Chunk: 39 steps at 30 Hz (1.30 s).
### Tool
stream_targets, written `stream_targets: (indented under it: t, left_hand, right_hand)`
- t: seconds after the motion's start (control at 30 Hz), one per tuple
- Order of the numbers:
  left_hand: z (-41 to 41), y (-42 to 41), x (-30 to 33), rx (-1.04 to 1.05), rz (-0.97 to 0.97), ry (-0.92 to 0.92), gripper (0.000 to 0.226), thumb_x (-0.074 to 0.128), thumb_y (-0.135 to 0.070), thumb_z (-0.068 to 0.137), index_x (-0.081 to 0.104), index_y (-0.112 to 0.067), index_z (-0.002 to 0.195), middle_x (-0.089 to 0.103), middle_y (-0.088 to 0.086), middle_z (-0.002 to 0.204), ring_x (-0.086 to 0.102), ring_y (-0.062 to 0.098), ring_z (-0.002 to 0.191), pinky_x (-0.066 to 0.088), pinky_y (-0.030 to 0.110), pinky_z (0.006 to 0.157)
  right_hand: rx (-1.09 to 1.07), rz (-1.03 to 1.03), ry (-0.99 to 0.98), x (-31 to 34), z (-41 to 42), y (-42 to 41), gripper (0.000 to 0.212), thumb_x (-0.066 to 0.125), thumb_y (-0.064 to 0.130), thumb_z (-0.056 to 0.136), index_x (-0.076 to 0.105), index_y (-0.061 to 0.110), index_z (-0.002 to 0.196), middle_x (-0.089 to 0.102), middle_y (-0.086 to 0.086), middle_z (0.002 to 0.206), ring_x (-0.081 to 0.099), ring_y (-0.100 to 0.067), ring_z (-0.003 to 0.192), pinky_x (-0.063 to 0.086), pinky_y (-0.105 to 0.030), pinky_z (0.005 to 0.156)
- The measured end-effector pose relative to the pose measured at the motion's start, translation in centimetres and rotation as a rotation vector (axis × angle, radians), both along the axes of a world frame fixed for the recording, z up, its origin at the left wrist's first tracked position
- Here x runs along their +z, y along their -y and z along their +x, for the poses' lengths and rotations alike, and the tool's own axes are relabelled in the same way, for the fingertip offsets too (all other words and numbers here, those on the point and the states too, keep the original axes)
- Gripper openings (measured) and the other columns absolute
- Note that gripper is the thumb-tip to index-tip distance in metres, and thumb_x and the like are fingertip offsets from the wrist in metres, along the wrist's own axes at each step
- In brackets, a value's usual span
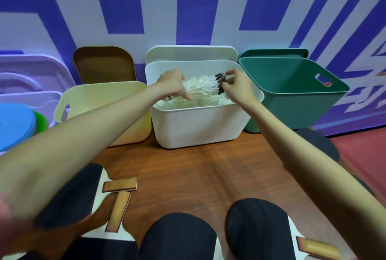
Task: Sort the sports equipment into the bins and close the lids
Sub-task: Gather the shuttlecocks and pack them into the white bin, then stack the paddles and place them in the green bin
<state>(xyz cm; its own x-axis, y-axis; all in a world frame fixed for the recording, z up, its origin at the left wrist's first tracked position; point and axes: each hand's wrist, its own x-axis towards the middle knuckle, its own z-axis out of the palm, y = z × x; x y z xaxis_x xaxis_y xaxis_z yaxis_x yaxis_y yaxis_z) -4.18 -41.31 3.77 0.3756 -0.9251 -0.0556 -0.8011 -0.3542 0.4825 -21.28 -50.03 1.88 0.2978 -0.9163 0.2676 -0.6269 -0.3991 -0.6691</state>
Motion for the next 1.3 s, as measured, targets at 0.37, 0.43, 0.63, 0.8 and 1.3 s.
stream_targets:
  t: [0.37, 0.43, 0.63, 0.8, 1.3]
  left_hand:
    - [1.1, 1.6, -2.4, -0.039, 0.097, 0.092, 0.040, 0.085, -0.025, 0.070, 0.049, -0.015, 0.085, 0.059, 0.009, 0.100, 0.050, 0.025, 0.089, 0.047, 0.036, 0.082]
    - [1.0, 1.2, -1.9, -0.059, 0.041, 0.077, 0.039, 0.082, -0.027, 0.073, 0.043, -0.021, 0.073, 0.051, 0.001, 0.086, 0.048, 0.025, 0.088, 0.040, 0.031, 0.076]
    - [-0.1, -6.5, -0.5, -0.169, -0.466, 0.016, 0.034, 0.067, -0.019, 0.082, 0.062, -0.012, 0.115, 0.065, 0.003, 0.111, 0.061, 0.016, 0.100, 0.046, 0.025, 0.086]
    - [-0.5, -16.2, -1.6, -0.145, -0.582, -0.006, 0.021, 0.062, -0.017, 0.081, 0.067, -0.014, 0.101, 0.069, -0.004, 0.094, 0.064, 0.009, 0.084, 0.049, 0.022, 0.077]
    - [5.3, -36.9, -12.8, 0.554, -0.242, -0.108, 0.029, 0.068, -0.016, 0.080, 0.065, -0.013, 0.108, 0.067, 0.001, 0.108, 0.063, 0.018, 0.095, 0.048, 0.030, 0.086]
  right_hand:
    - [0.115, 0.044, -0.381, -1.1, 1.2, 0.9, 0.038, 0.054, 0.019, 0.090, 0.052, -0.003, 0.120, 0.061, -0.022, 0.112, 0.054, -0.039, 0.108, 0.043, -0.039, 0.087]
    - [0.090, -0.083, -0.403, -1.1, 0.9, 0.0, 0.039, 0.053, 0.019, 0.090, 0.050, -0.003, 0.123, 0.056, -0.024, 0.119, 0.049, -0.041, 0.114, 0.040, -0.042, 0.093]
    - [0.194, -0.380, -0.048, -2.1, 0.0, -8.3, 0.034, 0.052, 0.014, 0.086, 0.055, 0.003, 0.118, 0.053, -0.016, 0.110, 0.051, -0.032, 0.102, 0.042, -0.039, 0.091]
    - [0.352, -0.362, -0.005, -4.0, -0.7, -16.9, 0.031, 0.053, 0.013, 0.087, 0.056, 0.004, 0.117, 0.052, -0.013, 0.111, 0.051, -0.025, 0.105, 0.039, -0.026, 0.087]
    - [0.633, -0.001, -0.180, -10.6, 2.7, -30.7, 0.030, 0.059, 0.012, 0.088, 0.057, 0.007, 0.117, 0.049, -0.008, 0.111, 0.054, -0.024, 0.105, 0.049, -0.037, 0.087]
